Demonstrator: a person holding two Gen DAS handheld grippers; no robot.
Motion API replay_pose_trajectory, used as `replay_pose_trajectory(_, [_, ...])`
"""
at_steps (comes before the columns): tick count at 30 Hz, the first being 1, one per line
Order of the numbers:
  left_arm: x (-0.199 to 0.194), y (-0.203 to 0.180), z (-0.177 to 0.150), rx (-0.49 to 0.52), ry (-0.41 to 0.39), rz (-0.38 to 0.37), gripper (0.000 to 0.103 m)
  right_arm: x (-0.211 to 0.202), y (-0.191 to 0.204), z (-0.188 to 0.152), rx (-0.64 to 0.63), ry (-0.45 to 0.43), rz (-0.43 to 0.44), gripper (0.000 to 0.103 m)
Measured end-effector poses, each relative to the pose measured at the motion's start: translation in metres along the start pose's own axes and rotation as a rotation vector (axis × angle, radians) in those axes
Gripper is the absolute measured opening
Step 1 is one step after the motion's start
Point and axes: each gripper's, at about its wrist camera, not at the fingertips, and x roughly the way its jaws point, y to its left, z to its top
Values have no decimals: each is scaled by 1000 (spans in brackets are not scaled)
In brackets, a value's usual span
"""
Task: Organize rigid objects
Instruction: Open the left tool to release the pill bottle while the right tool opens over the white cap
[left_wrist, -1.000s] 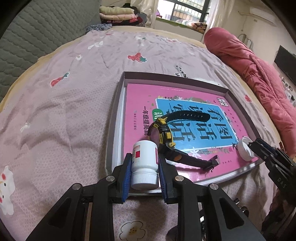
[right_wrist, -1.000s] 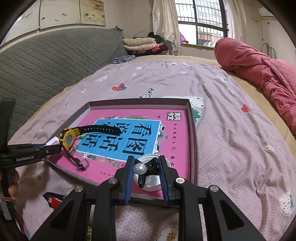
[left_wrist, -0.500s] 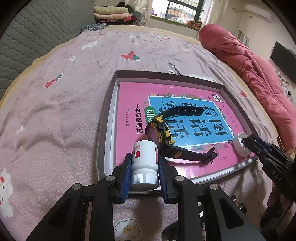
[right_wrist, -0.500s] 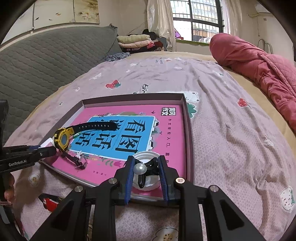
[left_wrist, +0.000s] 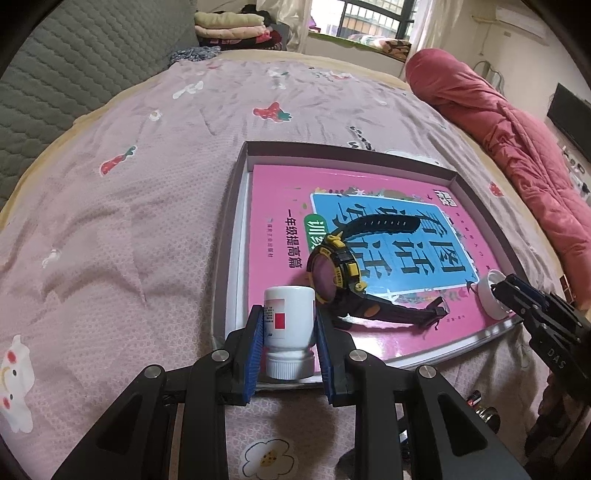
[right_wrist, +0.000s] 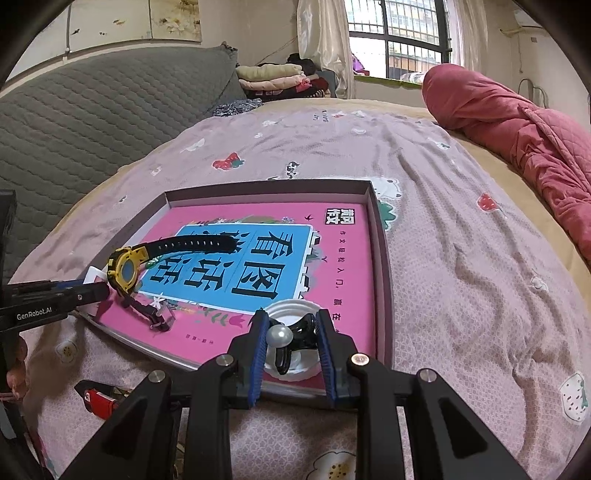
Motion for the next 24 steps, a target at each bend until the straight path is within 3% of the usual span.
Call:
replay_pose_trajectory(9, [-1,3,1,-11,3,-13,27,-2,-3,0,7,-2,4,27])
replay_pose_trajectory(13, [-1,4,1,-17,4,-10,28,-4,-3,0,10,-13,10,37])
replay_pose_trajectory(18, [-1,3,1,-12,4,-7,29,-9,-2,0,9,-28,17,39])
replay_pose_trajectory(24, [-5,-2,1,17,-13,-3,40,-11,-1,0,-1,-34,14,39])
